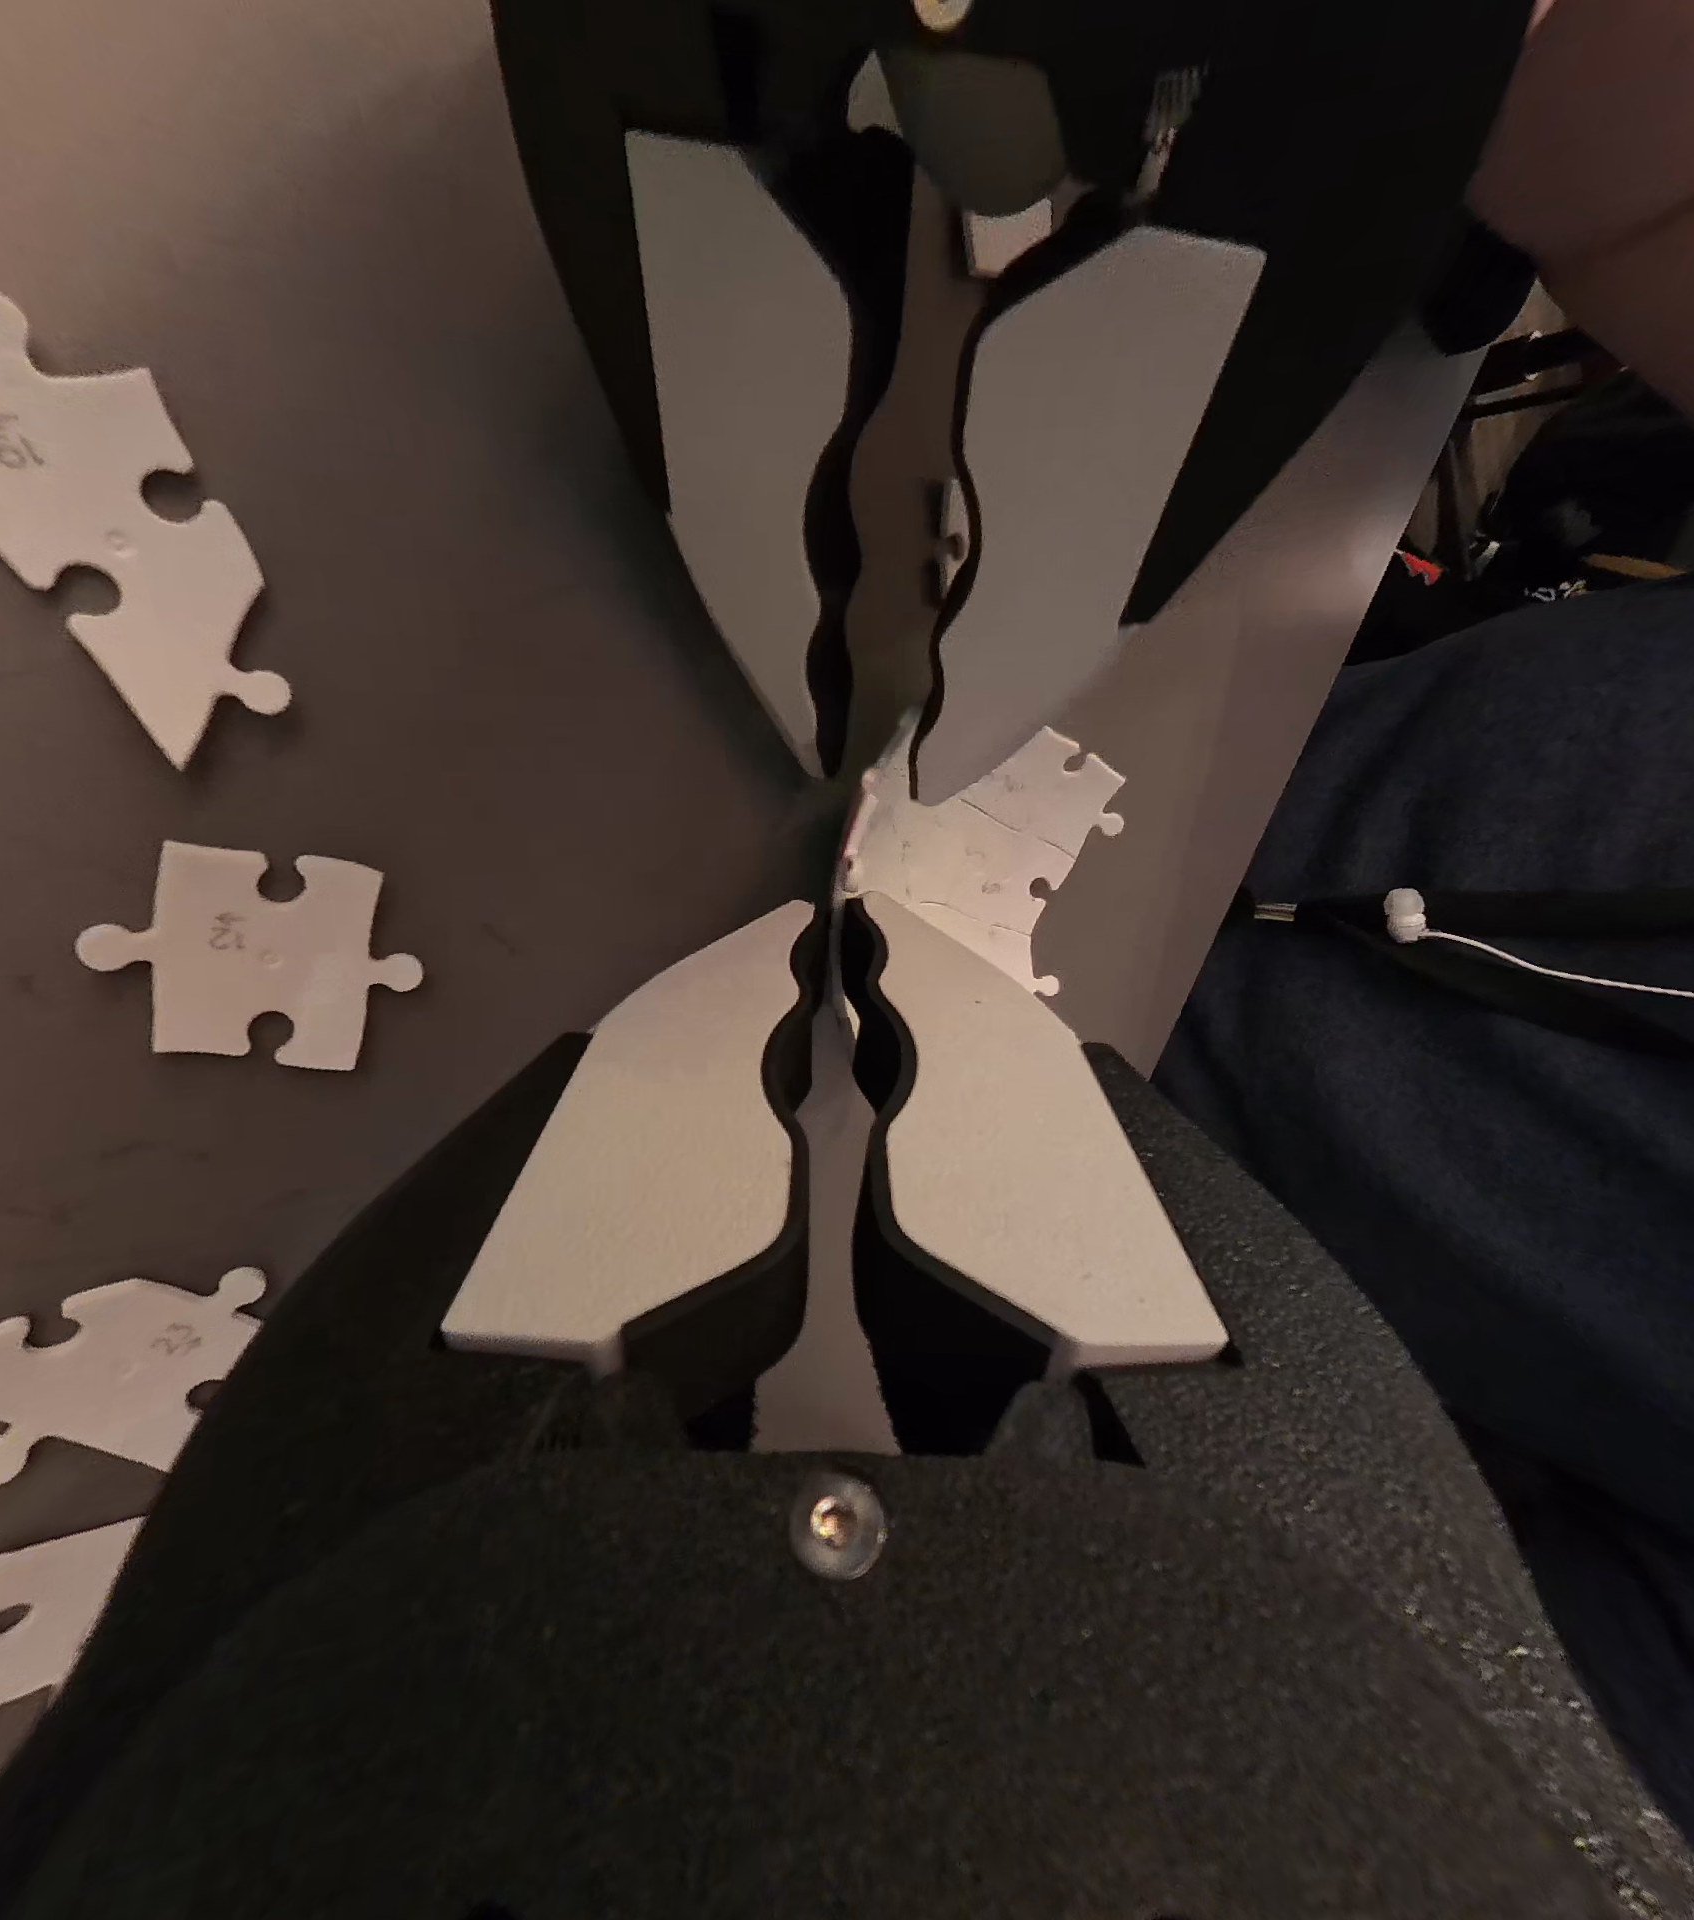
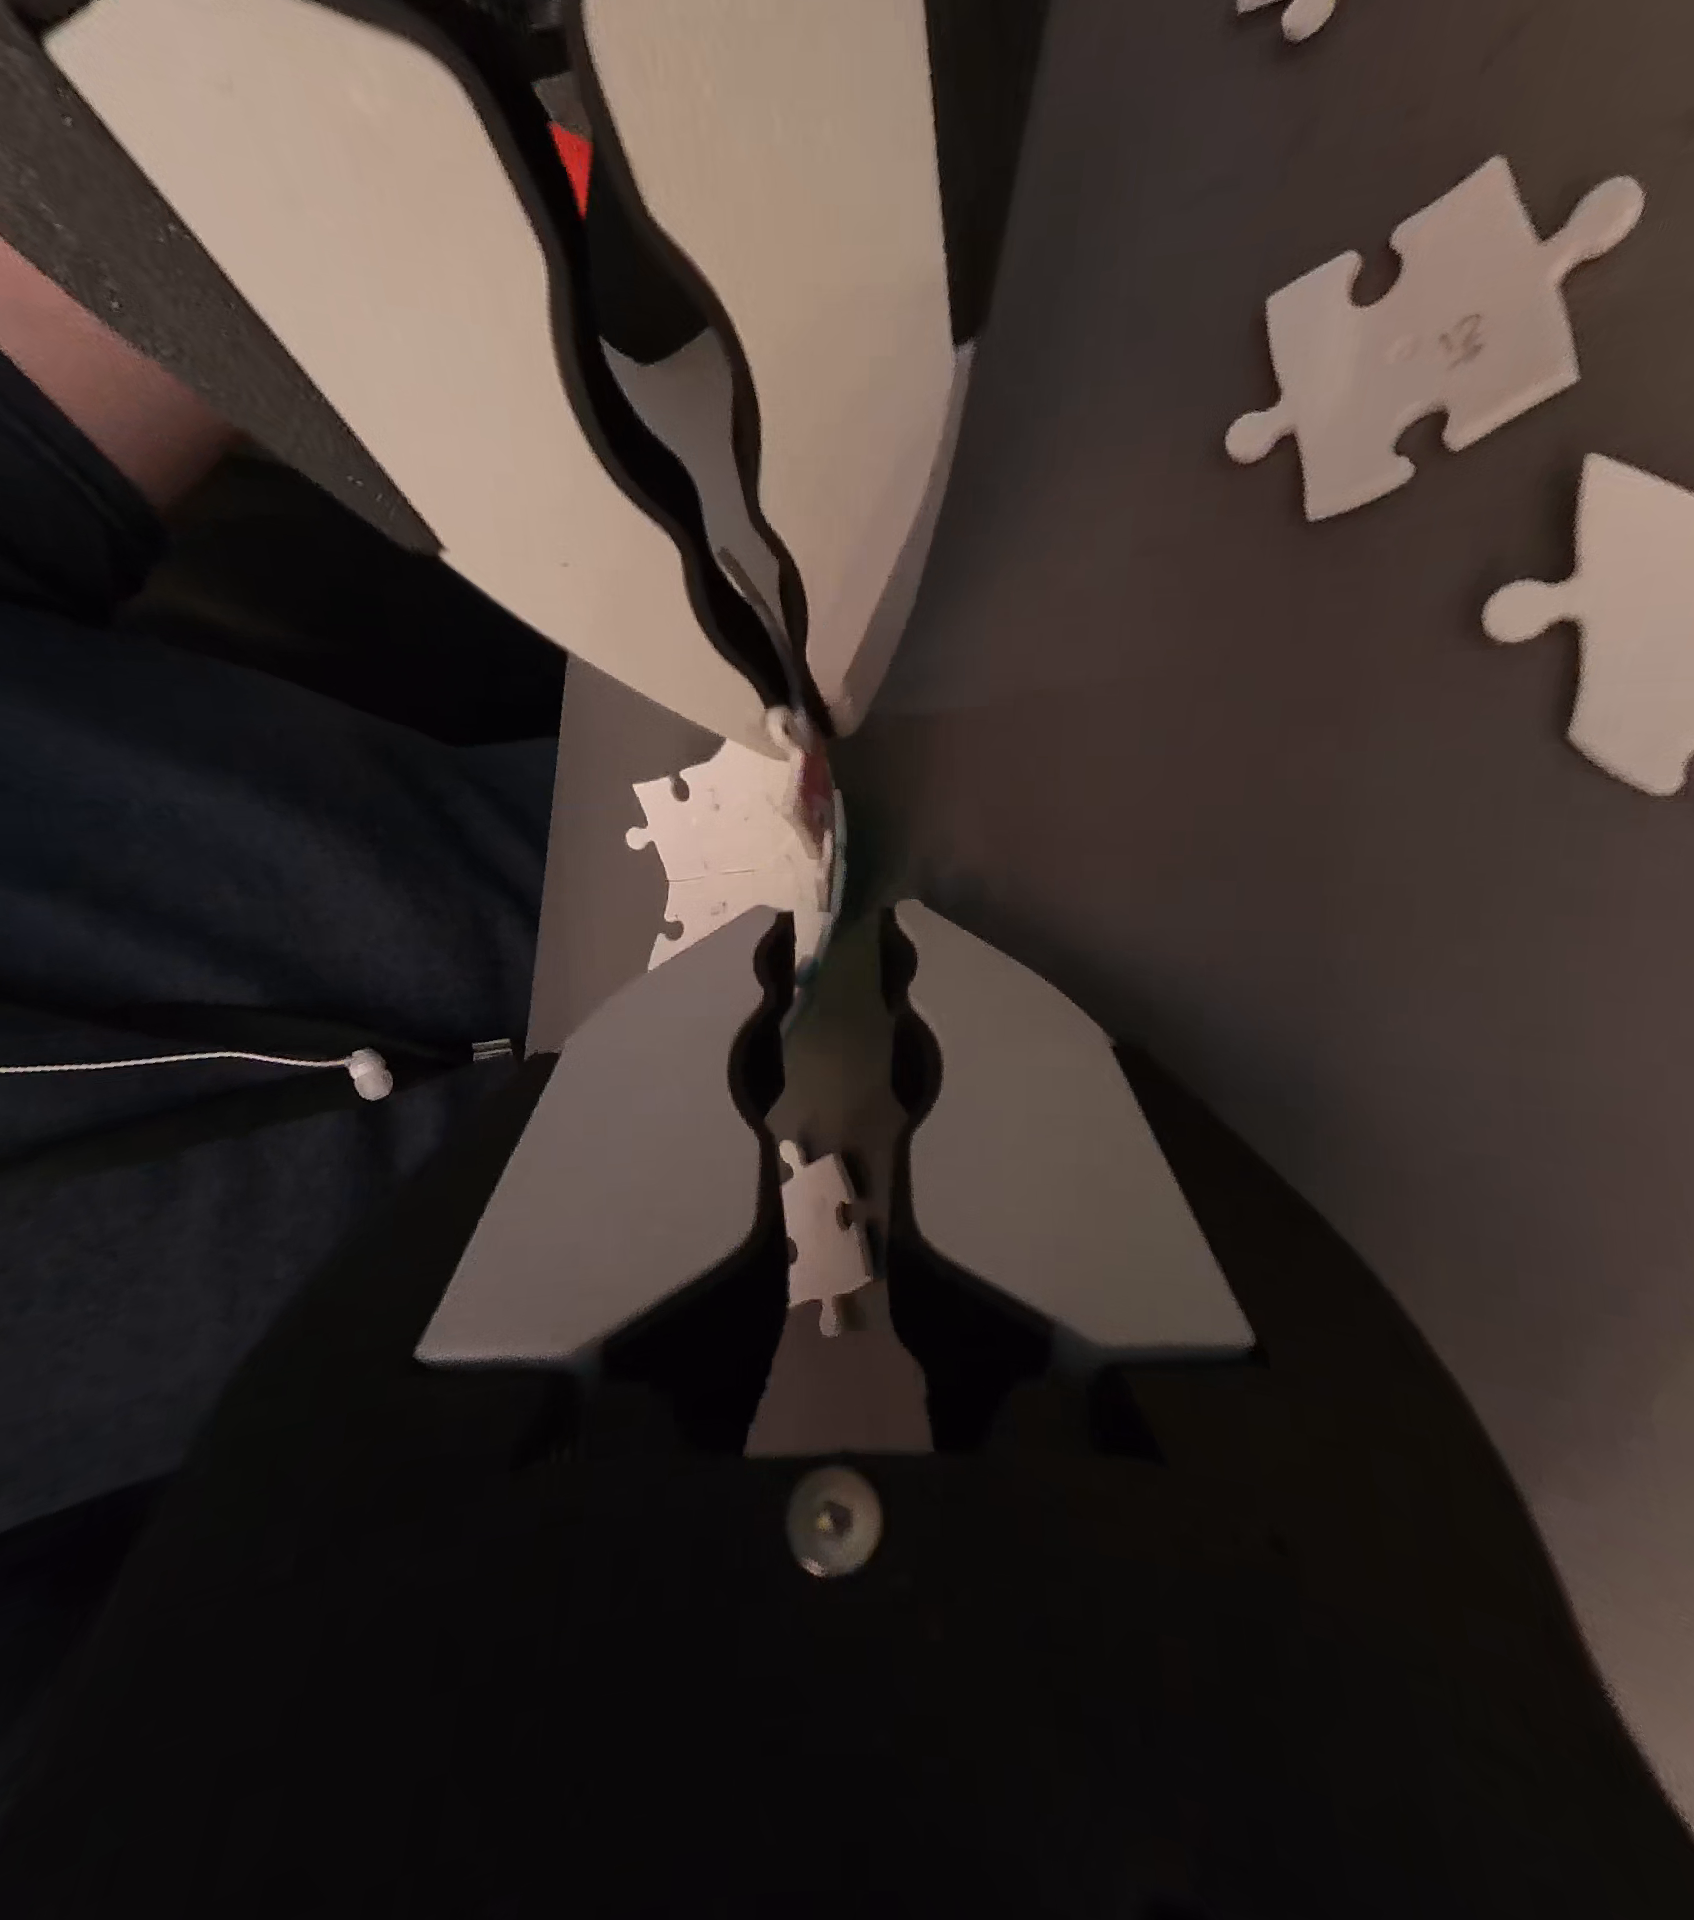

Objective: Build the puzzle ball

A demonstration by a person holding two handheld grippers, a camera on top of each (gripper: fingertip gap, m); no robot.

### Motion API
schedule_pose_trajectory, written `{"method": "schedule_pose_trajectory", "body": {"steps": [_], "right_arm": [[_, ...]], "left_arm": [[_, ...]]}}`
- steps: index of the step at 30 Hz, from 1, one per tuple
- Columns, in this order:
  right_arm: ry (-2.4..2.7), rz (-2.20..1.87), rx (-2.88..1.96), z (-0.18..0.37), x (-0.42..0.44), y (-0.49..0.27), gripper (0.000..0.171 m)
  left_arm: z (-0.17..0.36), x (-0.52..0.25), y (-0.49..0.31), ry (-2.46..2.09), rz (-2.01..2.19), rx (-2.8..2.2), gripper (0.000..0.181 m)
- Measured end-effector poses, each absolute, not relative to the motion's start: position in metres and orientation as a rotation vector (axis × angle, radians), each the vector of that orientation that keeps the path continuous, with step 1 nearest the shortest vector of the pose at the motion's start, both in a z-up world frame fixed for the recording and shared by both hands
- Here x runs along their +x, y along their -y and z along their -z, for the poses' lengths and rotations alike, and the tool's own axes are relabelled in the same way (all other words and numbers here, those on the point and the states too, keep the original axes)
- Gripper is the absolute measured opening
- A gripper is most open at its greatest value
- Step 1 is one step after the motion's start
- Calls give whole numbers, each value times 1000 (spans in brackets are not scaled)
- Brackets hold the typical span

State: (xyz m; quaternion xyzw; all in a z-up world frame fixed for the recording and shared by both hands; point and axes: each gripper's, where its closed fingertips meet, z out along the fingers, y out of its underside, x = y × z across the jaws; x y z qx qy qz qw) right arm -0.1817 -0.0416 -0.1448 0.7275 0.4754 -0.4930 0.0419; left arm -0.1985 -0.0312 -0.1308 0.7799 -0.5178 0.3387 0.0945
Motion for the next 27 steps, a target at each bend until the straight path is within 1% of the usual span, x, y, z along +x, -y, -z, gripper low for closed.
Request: {"method": "schedule_pose_trajectory", "body": {"steps": [4, 9, 22, 27], "right_arm": [[-1417, 1538, 2205, 144, -182, 43, 7], [-1382, 1518, 2231, 148, -183, 40, 4], [-1372, 1554, 2241, 146, -186, 38, 6], [-1374, 1593, 2255, 142, -191, 35, 12]], "left_arm": [[132, -200, 31, 1523, -1000, 2318, 2], [133, -201, 33, 1546, -962, 2310, 3], [136, -204, 32, 1576, -861, 2302, 2], [137, -204, 33, 1565, -872, 2301, 2]]}}
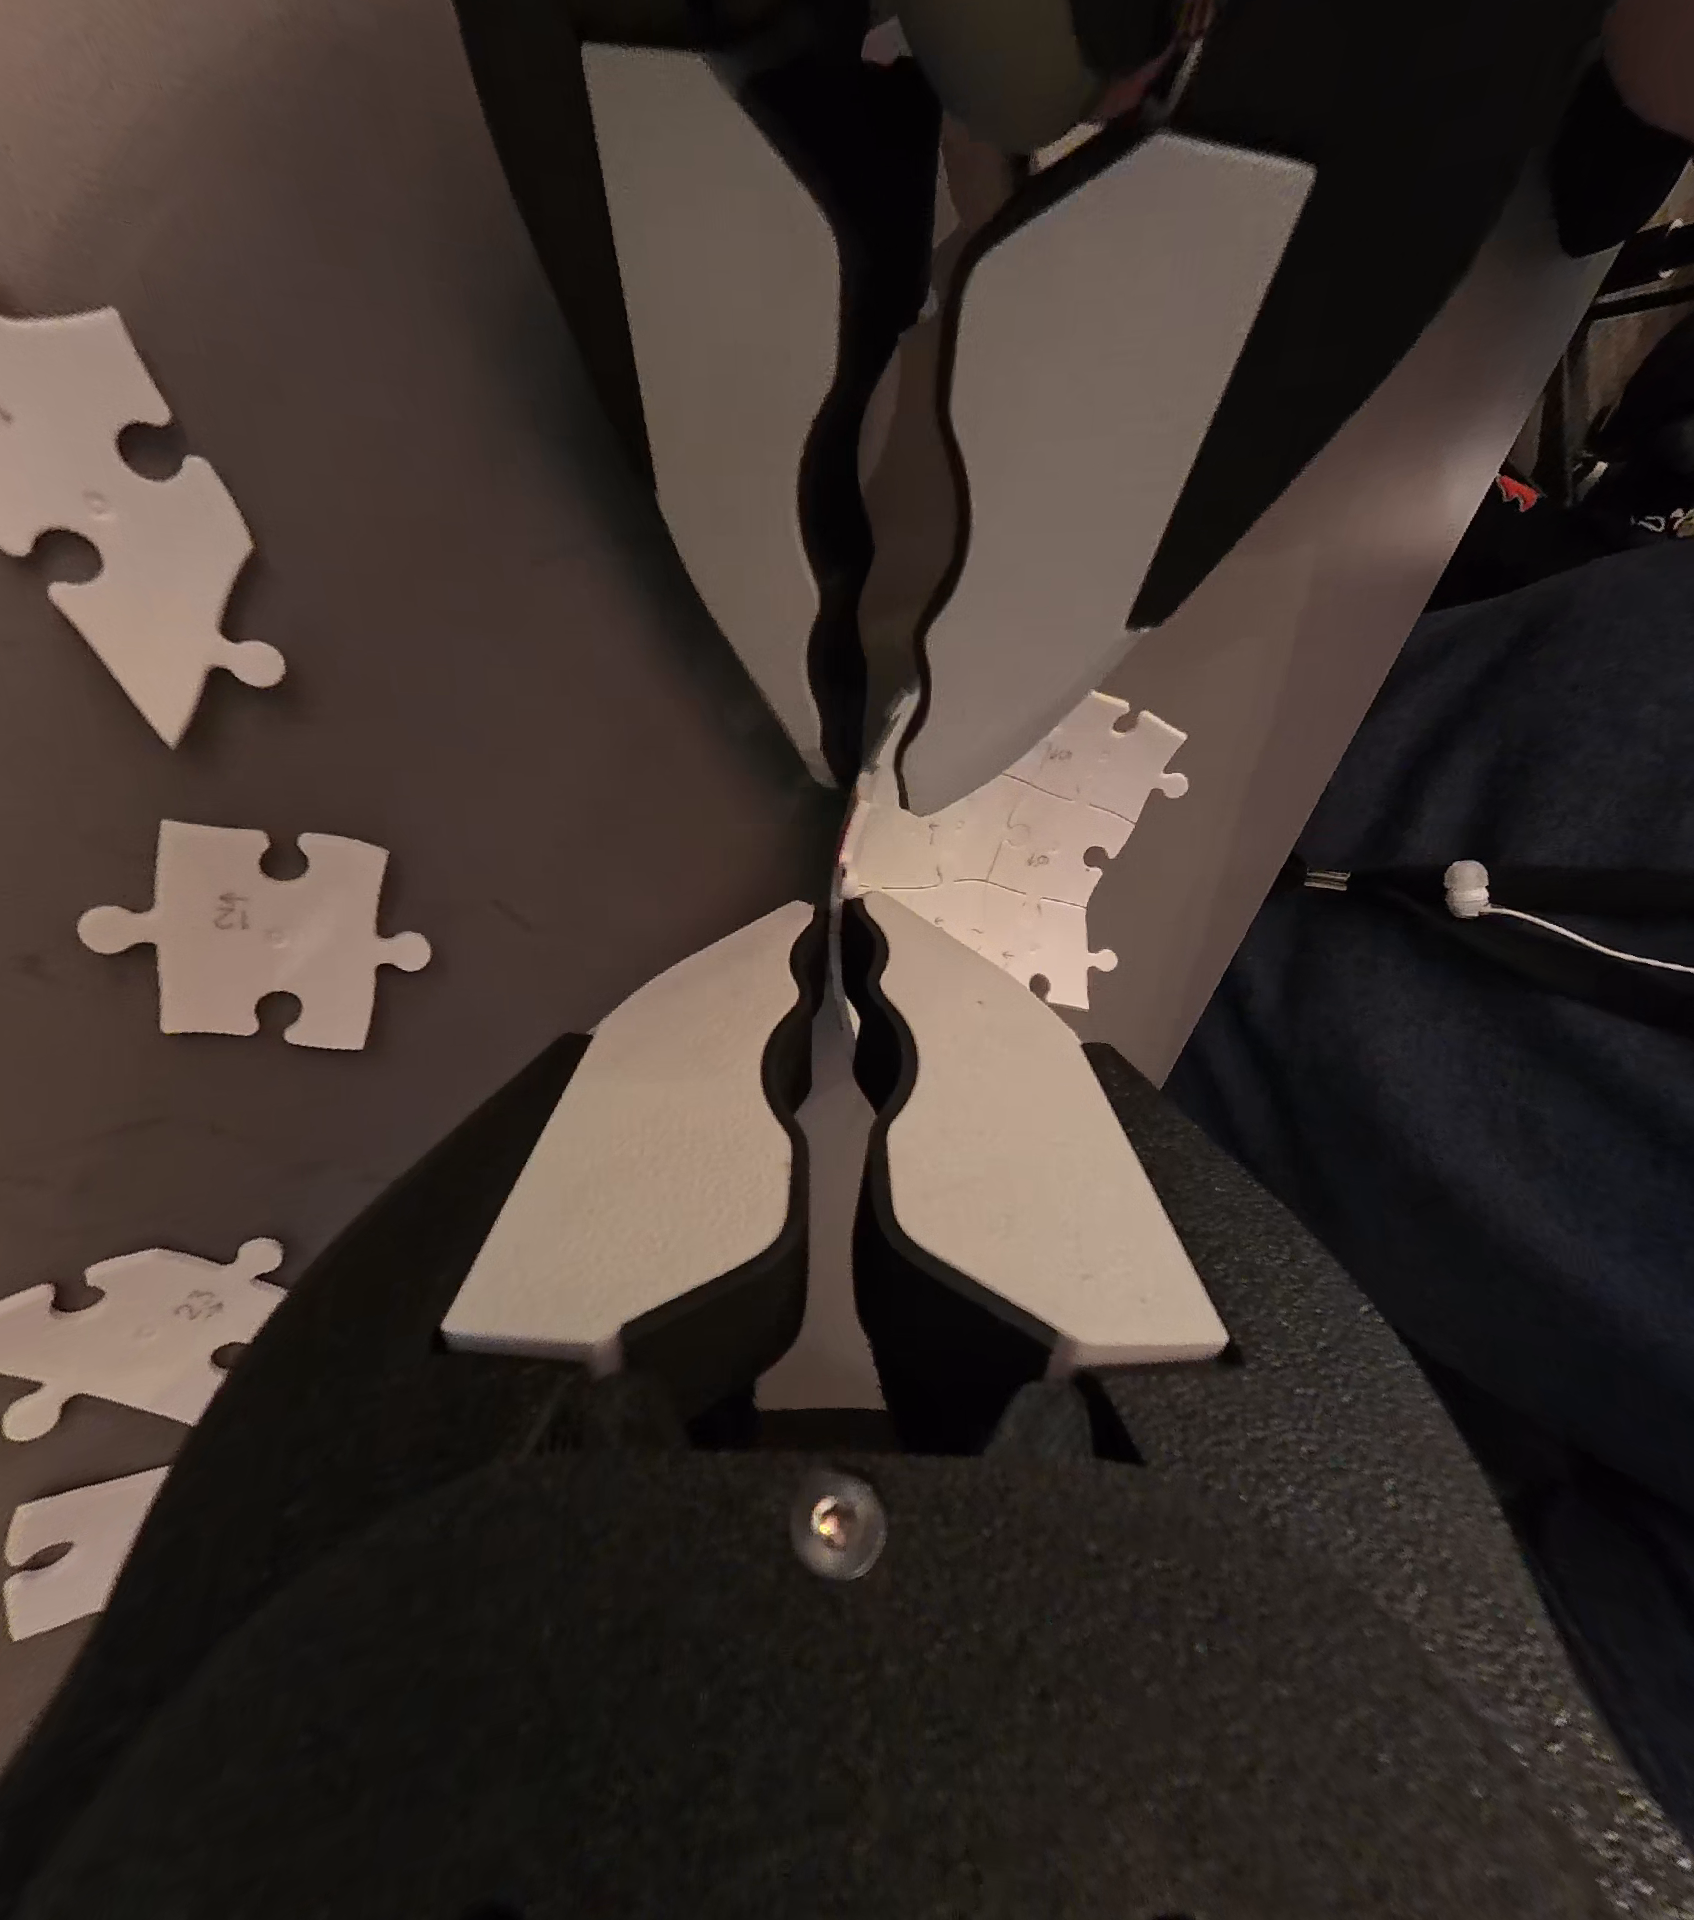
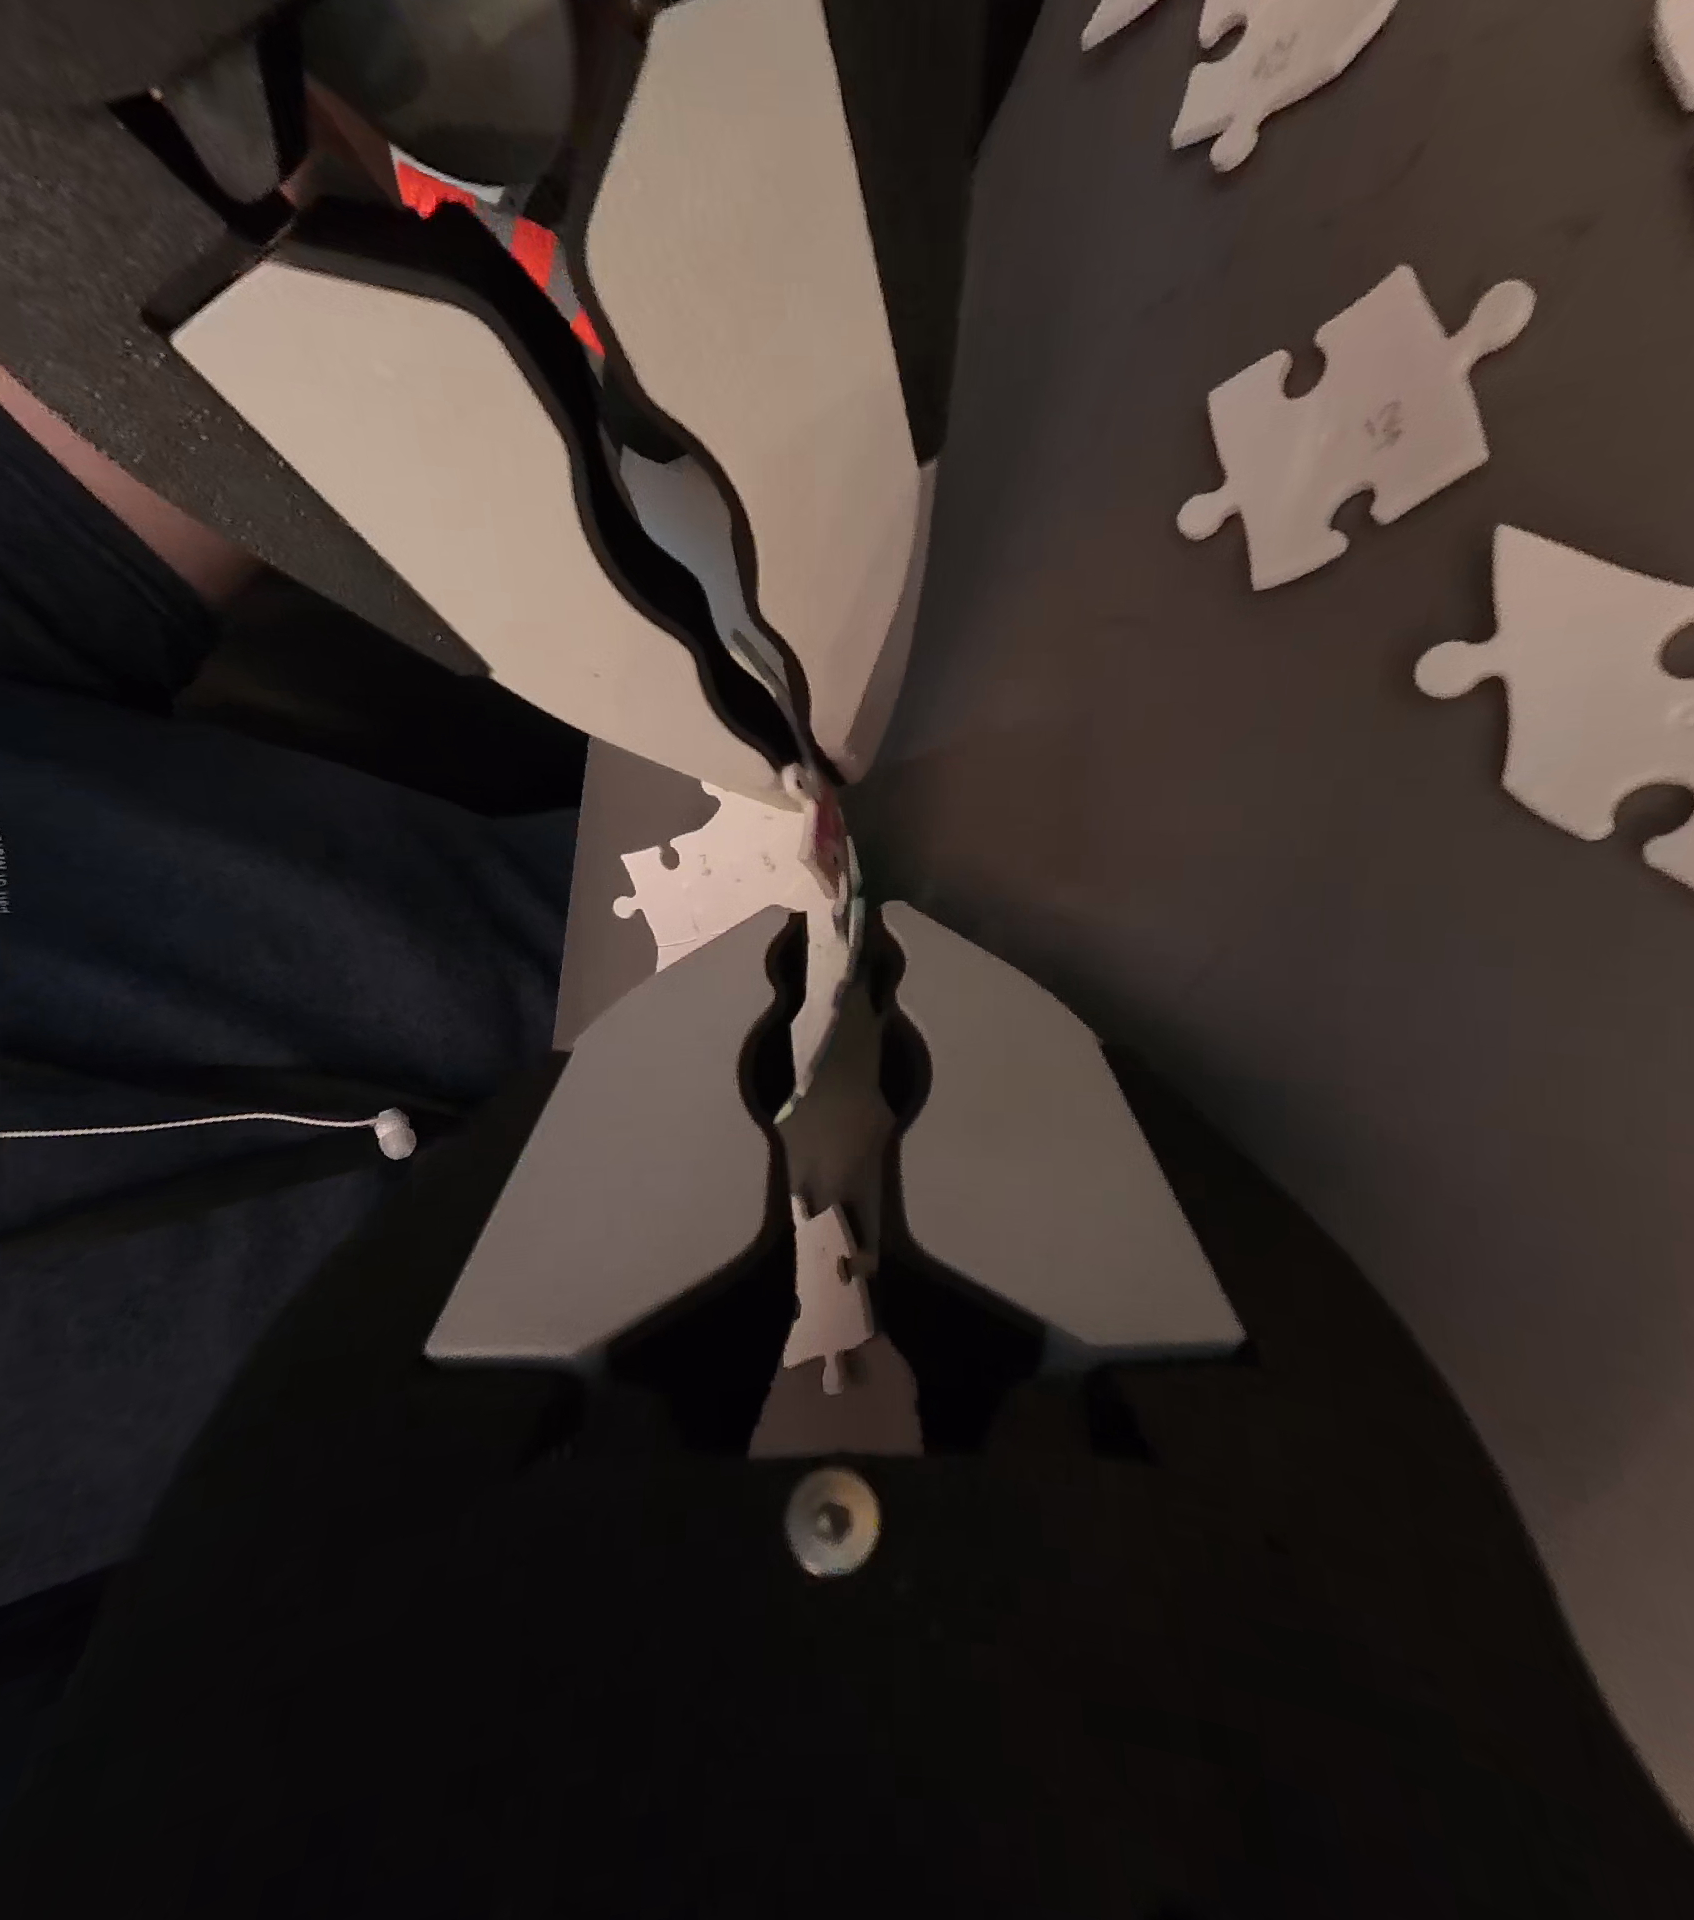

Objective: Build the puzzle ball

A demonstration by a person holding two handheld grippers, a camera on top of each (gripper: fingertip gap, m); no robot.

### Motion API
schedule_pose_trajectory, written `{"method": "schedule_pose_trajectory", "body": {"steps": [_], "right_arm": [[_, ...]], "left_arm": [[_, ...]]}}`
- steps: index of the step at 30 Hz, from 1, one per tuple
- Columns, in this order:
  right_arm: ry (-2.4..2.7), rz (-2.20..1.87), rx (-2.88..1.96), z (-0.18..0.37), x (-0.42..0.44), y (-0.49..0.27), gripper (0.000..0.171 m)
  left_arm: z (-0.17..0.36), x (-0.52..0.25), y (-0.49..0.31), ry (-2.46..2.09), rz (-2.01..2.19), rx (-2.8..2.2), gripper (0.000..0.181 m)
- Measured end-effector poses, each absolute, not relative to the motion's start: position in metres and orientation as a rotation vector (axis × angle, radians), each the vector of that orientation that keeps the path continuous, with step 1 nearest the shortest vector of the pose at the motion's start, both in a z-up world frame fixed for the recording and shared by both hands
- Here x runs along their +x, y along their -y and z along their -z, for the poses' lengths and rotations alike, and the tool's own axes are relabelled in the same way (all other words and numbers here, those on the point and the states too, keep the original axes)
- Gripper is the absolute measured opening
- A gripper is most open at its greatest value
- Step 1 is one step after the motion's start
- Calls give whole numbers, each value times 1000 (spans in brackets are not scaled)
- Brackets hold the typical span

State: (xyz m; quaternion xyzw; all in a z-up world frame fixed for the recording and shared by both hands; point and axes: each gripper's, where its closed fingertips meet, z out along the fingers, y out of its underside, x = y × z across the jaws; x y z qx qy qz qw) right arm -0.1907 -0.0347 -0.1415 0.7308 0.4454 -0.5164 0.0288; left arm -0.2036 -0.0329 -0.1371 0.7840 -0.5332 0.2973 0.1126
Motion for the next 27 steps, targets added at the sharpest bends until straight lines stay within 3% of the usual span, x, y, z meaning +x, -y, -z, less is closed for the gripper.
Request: {"method": "schedule_pose_trajectory", "body": {"steps": [27], "right_arm": [[-1275, 1480, 2287, 150, -194, 42, 7]], "left_arm": [[137, -202, 34, 1575, -864, 2299, 2]]}}
